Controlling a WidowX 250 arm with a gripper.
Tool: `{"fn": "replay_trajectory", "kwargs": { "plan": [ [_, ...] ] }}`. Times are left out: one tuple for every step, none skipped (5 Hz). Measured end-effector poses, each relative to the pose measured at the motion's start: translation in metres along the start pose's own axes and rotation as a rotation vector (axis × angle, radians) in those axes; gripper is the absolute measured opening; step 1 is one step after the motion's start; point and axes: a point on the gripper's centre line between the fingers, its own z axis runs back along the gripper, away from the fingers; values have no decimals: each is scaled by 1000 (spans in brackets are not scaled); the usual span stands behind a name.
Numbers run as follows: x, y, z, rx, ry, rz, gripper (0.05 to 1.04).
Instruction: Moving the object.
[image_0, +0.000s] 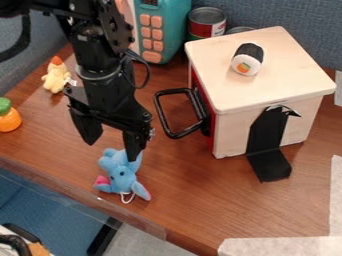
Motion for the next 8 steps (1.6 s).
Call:
{"fn": "replay_trajectory", "kwargs": {
  "plan": [
    [-1, 0, -3, -1, 20, -1, 1001],
    [0, 40, -6, 61, 60, 98, 1001],
    [4, 84, -5, 60, 12, 158, 1001],
    [7, 133, -4, 70, -50, 213, 1001],
    [7, 181, -12, 85, -36, 268, 1001],
    [4, 224, -15, 109, -4, 283, 1001],
    [4, 247, -18, 118, -1, 315, 1001],
    [4, 251, -38, 110, 51, 323, 1001]
  ]
}}
